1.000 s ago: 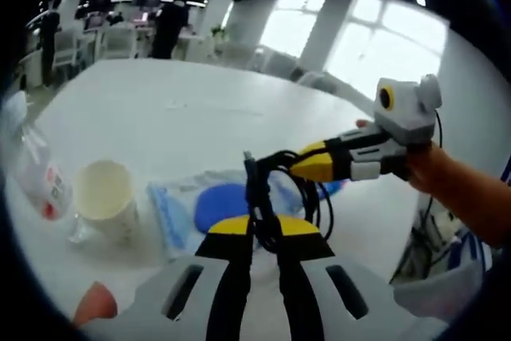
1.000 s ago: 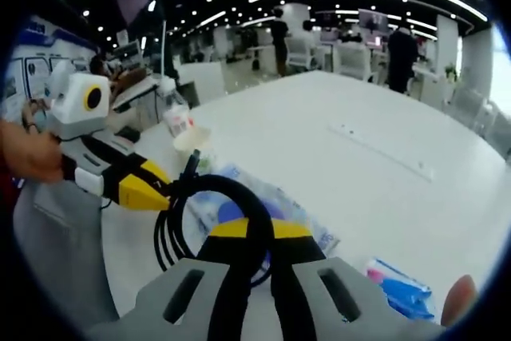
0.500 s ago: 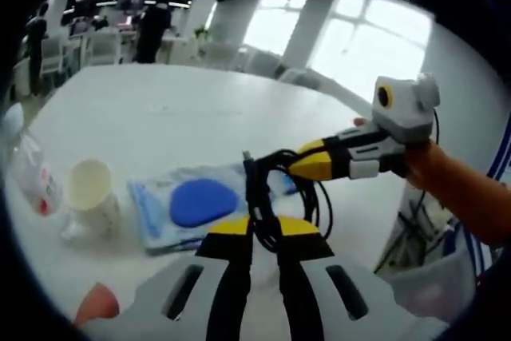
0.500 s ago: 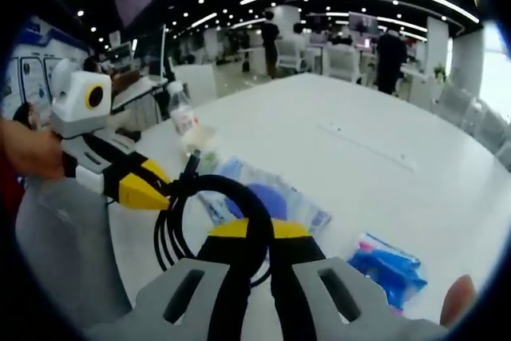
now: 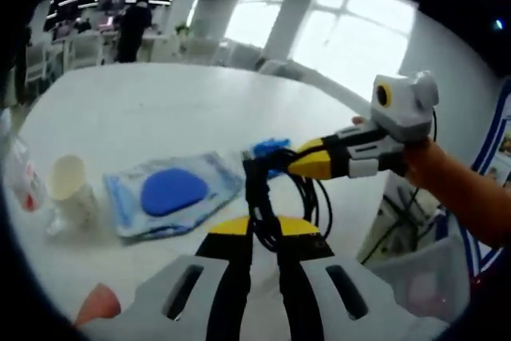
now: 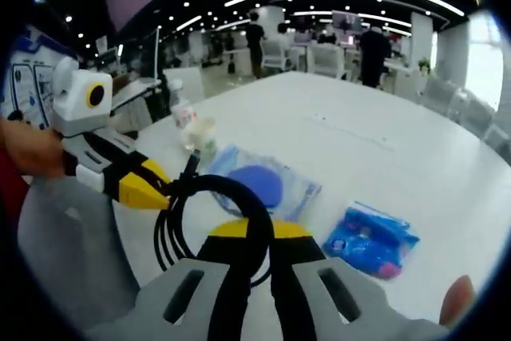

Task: Arrange the tabletop items into an orderly group along one side of the table until the central work area is clear of visible clutter.

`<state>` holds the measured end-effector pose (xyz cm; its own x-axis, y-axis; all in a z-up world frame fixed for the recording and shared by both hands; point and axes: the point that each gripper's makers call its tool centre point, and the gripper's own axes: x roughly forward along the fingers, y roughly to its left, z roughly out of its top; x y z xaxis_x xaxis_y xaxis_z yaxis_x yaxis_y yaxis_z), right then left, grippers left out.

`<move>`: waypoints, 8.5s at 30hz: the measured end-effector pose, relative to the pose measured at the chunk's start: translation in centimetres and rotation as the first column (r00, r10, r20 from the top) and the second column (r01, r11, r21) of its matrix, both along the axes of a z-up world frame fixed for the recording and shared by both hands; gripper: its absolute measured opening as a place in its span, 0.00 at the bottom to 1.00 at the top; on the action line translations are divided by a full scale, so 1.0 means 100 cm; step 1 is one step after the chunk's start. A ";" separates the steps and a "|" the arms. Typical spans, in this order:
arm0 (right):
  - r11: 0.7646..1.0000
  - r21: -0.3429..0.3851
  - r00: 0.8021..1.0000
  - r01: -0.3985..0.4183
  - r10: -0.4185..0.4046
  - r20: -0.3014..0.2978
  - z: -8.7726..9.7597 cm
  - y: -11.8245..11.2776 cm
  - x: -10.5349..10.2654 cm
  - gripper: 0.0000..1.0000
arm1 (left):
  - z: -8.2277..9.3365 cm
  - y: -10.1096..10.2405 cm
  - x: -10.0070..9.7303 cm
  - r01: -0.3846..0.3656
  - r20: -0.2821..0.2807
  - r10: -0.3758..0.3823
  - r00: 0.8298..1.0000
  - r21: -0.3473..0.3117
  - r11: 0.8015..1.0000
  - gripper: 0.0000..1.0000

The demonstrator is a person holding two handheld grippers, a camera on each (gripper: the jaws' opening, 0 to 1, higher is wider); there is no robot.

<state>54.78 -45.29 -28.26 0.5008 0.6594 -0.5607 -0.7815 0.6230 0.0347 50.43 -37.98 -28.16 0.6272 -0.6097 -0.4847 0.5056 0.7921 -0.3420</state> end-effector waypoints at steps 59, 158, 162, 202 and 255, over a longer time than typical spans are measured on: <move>0.990 -0.067 0.973 0.127 -0.137 -0.185 -0.078 -0.058 0.018 0.07 | -0.078 -0.053 0.028 0.130 -0.230 -0.129 0.965 -0.012 0.991 0.08; 0.982 -0.162 0.963 0.097 -0.134 -0.233 -0.117 -0.055 0.037 0.10 | -0.112 -0.058 0.043 0.155 -0.268 -0.122 0.956 0.103 0.983 0.16; 0.981 -0.164 0.963 0.100 -0.137 -0.232 -0.117 -0.055 0.037 0.10 | -0.112 -0.059 0.045 0.162 -0.264 -0.129 0.956 0.110 0.981 0.15; 0.981 -0.159 0.966 0.114 -0.147 -0.215 -0.115 -0.053 0.042 0.24 | -0.106 -0.061 0.045 0.172 -0.250 -0.148 0.957 0.076 0.982 0.38; 0.986 -0.004 0.969 0.168 -0.166 -0.181 -0.088 -0.033 0.035 0.72 | -0.088 -0.068 0.026 0.198 -0.204 -0.185 0.961 0.044 0.979 0.68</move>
